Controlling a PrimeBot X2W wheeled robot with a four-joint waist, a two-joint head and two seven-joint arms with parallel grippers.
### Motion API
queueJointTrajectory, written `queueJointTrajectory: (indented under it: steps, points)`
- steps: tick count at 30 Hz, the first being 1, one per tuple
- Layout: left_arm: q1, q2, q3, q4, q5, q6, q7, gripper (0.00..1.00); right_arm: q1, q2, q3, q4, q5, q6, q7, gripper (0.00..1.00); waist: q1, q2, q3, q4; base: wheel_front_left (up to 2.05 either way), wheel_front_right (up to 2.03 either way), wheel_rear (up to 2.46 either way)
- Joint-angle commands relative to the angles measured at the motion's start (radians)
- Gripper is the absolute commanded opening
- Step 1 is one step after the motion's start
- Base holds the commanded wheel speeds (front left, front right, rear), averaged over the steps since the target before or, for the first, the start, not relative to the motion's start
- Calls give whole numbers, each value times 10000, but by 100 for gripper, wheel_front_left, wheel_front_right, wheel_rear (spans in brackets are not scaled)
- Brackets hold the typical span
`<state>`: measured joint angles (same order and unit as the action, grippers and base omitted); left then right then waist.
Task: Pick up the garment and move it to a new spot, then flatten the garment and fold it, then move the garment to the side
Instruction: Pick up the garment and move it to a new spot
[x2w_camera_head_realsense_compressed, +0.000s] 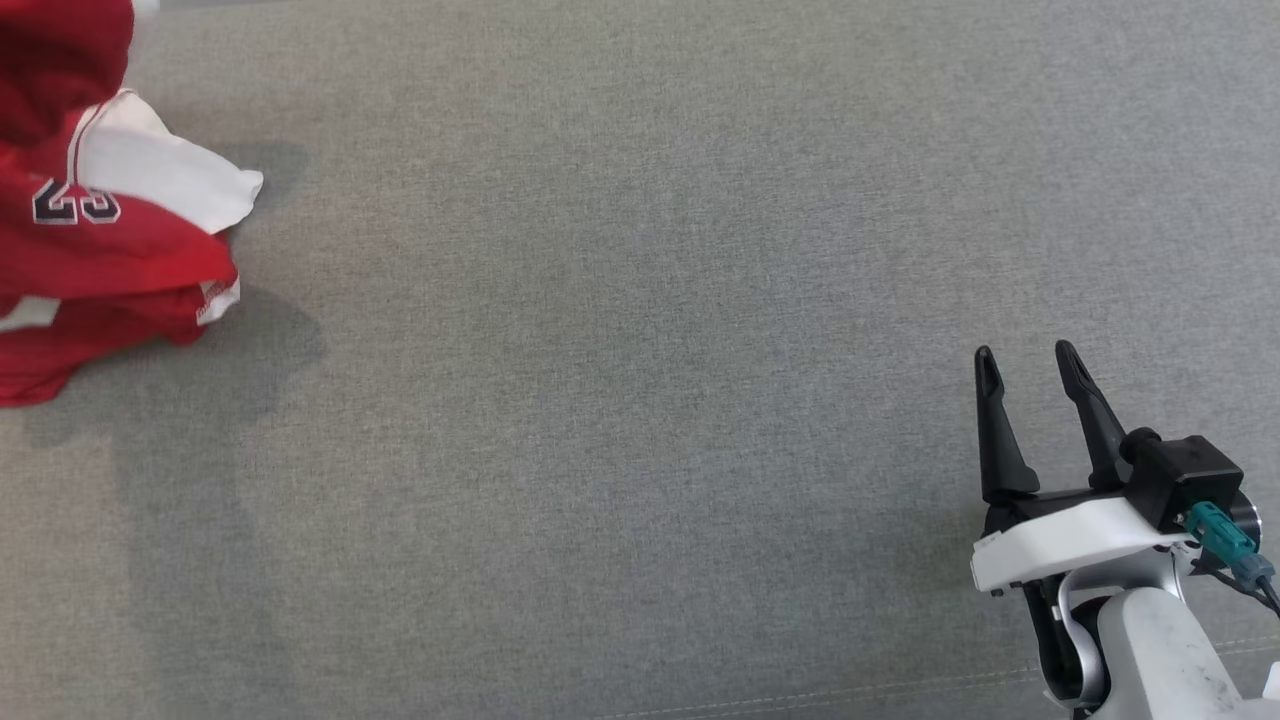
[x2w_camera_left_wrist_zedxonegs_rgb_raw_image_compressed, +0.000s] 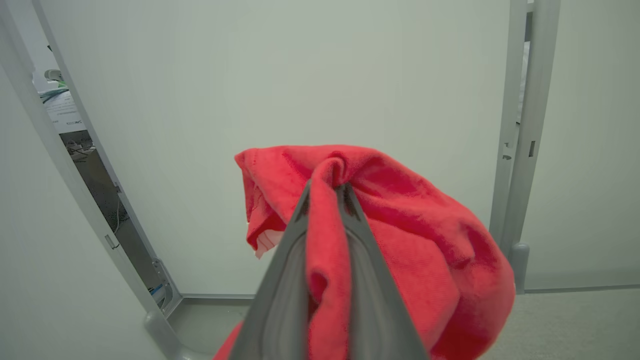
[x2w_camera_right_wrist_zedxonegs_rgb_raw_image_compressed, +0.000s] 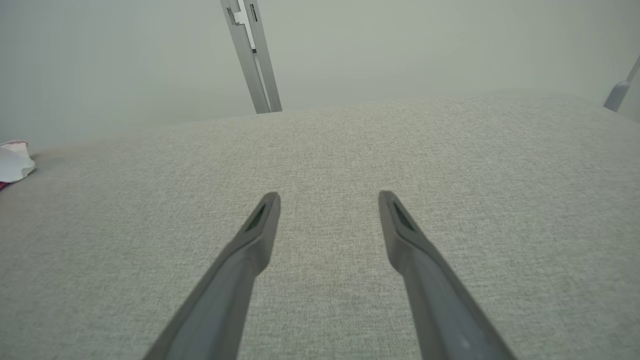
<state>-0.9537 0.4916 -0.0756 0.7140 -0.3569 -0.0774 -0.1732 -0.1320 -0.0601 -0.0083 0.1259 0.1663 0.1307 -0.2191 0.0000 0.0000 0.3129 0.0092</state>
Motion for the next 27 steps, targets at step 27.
queueJointTrajectory:
  steps: [27]
  points:
    - [-217, -3199, -3614, -4834, -165, -219, 2290, 0, -124, 99, 386, 950, 1233, 3, -470, 100, 0, 0, -156, -3599, 0, 0, 0]
